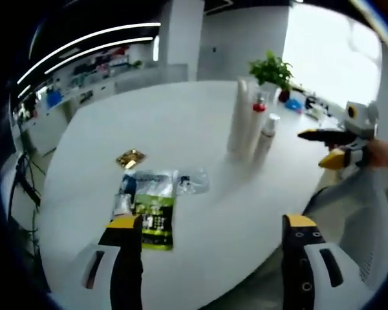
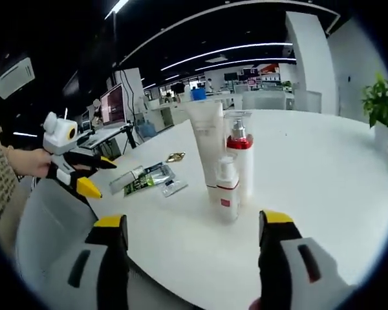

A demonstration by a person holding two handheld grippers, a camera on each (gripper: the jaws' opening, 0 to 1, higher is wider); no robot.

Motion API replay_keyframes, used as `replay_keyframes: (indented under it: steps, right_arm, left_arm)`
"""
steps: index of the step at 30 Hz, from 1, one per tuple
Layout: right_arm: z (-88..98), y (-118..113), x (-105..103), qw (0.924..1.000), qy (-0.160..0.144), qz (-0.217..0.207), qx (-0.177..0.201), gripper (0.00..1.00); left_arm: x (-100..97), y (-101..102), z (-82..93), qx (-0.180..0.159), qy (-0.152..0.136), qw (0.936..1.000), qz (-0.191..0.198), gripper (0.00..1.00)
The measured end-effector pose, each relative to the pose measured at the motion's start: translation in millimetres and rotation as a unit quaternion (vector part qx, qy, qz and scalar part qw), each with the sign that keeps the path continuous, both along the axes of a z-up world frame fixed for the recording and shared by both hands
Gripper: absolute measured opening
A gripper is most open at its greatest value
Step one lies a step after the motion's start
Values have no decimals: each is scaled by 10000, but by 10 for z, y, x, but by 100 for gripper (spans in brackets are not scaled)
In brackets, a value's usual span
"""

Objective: Arrange the skincare products in the storage area until every visible bottle or jar stands upright without overlapping.

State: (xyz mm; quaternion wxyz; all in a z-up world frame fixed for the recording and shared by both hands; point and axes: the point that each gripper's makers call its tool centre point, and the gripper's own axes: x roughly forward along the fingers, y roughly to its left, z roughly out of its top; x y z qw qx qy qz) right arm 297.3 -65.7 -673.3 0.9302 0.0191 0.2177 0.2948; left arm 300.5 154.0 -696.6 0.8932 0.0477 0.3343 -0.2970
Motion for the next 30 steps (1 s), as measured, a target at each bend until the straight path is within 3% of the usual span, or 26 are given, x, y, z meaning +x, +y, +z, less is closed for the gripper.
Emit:
replay_keyframes:
  steps: [18, 30]
  right_arm:
    - [217, 91, -47, 9998, -172, -55, 121, 90]
    - [212, 115, -76, 9998, -172, 4, 92, 91]
  left_arm:
    - [-193, 334, 118, -112, 18, 9991, 407, 95]
    - [-169, 436, 199, -172, -64, 9976, 667, 96]
